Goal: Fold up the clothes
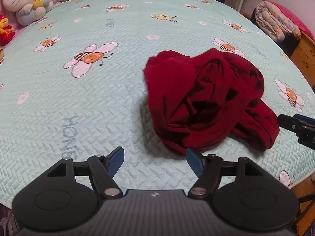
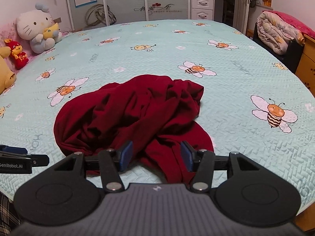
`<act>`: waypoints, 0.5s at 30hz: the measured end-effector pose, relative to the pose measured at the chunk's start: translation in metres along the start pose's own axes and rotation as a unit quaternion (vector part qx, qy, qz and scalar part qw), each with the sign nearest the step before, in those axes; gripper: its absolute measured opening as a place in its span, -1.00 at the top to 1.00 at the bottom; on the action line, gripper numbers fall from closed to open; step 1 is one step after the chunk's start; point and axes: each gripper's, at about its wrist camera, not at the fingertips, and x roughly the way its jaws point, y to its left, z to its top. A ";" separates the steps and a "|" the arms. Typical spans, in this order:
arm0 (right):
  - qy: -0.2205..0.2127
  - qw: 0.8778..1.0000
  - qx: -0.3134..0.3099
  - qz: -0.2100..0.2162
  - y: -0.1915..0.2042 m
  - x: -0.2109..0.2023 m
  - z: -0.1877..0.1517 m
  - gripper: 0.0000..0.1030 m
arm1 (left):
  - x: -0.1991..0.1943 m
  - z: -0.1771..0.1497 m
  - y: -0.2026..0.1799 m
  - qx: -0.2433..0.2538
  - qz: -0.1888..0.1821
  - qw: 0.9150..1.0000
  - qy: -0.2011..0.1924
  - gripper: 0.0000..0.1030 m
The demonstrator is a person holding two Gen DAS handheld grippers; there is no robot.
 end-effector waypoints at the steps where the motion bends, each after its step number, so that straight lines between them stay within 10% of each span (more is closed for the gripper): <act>1: 0.002 1.000 0.000 -0.002 -0.001 0.002 0.000 -0.05 | 0.001 0.001 -0.005 0.005 0.002 1.000 0.002 -0.41; 15: -0.011 0.999 0.008 -0.039 -0.003 -0.002 0.009 -0.05 | -0.001 -0.002 -0.029 0.042 0.004 0.999 0.008 -0.41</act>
